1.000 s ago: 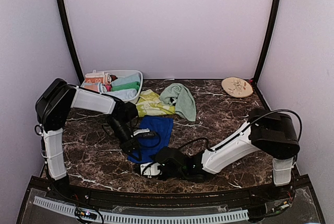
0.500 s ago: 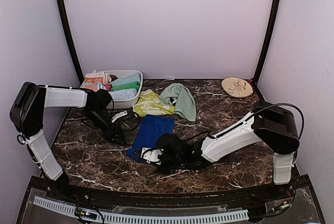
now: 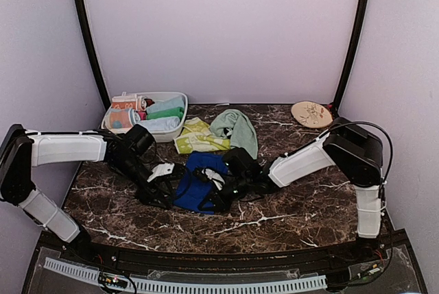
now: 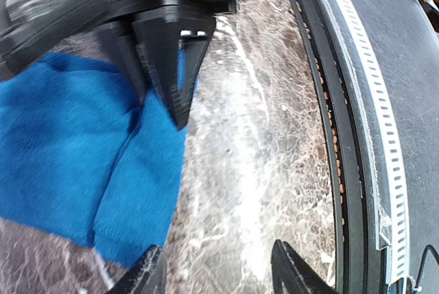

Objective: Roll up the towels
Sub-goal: Roll the towel at the center of the board.

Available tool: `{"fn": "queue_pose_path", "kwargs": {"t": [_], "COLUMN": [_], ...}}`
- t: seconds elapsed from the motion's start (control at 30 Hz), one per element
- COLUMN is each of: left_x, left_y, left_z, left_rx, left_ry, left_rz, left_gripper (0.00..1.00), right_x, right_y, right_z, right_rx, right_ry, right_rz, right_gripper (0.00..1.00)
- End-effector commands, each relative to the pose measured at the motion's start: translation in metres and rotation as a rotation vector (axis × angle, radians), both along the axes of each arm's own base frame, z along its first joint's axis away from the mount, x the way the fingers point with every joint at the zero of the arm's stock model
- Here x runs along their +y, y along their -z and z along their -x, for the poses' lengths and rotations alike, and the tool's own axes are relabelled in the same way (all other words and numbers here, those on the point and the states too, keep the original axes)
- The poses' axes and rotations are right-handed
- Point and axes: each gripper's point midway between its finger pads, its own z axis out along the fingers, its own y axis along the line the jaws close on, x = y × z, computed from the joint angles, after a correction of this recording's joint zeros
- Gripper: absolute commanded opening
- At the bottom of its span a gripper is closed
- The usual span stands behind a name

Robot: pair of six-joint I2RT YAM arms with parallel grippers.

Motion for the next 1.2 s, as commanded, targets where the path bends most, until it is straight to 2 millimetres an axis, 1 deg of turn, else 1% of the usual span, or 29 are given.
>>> {"fn": "queue_pose_path", "kwargs": {"t": [0.0,0.13,0.2,0.27,0.4,0.47,0.53,0.63,0.8,0.9,0.93,0.97,1.0,1.07,1.17], "left_x": [-0.014,-0.026,-0.034,-0.038,-0.04,-0.038,-0.036,-0.034,-0.034,-0.032,-0.031,-0.032,-0.032,-0.034,-0.037], "left_y": [0.009,0.013,0.015,0.021,0.035,0.042,0.049,0.056,0.06,0.064,0.066,0.068,0.069,0.07,0.069], "left_z": [-0.012,-0.023,-0.019,-0.017,-0.015,-0.014,-0.015,-0.021,-0.026,-0.027,-0.027,-0.027,-0.027,-0.027,-0.021], "left_rx": [-0.041,-0.106,-0.124,-0.13,-0.129,-0.116,-0.112,-0.119,-0.13,-0.118,-0.104,-0.093,-0.078,-0.033,0.059], "left_ry": [0.002,0.006,0.037,0.051,0.071,0.076,0.07,0.049,0.028,0.019,0.015,0.01,0.004,-0.008,-0.022], "left_rz": [0.009,0.027,0.023,0.011,-0.025,-0.048,-0.071,-0.1,-0.115,-0.138,-0.149,-0.157,-0.166,-0.177,-0.187], "left_gripper": [0.54,0.53,0.53,0.53,0.5,0.49,0.45,0.36,0.29,0.27,0.24,0.22,0.18,0.13,0.12], "right_x": [-0.002,-0.003,-0.003,-0.003,-0.002,-0.003,-0.002,-0.002,-0.002,-0.005,-0.007,-0.009,-0.014,-0.025,-0.05], "right_y": [0.004,0.003,0.003,0.004,0.007,0.006,0.005,-0.002,-0.008,-0.012,-0.015,-0.016,-0.018,-0.021,-0.024], "right_z": [0.018,0.011,0.008,0.008,0.007,0.005,0.003,0.001,-0.001,-0.003,-0.004,-0.005,-0.008,-0.015,-0.031], "right_rx": [0.257,0.314,0.325,0.337,0.347,0.354,0.351,0.343,0.345,0.331,0.324,0.308,0.28,0.208,0.05], "right_ry": [-0.007,0.019,0.027,0.024,0.029,0.038,0.042,0.052,0.063,0.078,0.084,0.094,0.11,0.151,0.256], "right_rz": [-0.022,-0.032,-0.032,-0.031,-0.025,-0.037,-0.046,-0.075,-0.095,-0.103,-0.108,-0.108,-0.103,-0.09,-0.033], "right_gripper": [0.07,0.07,0.07,0.07,0.08,0.1,0.13,0.15,0.21,0.29,0.35,0.45,0.49,0.54,0.59]}}
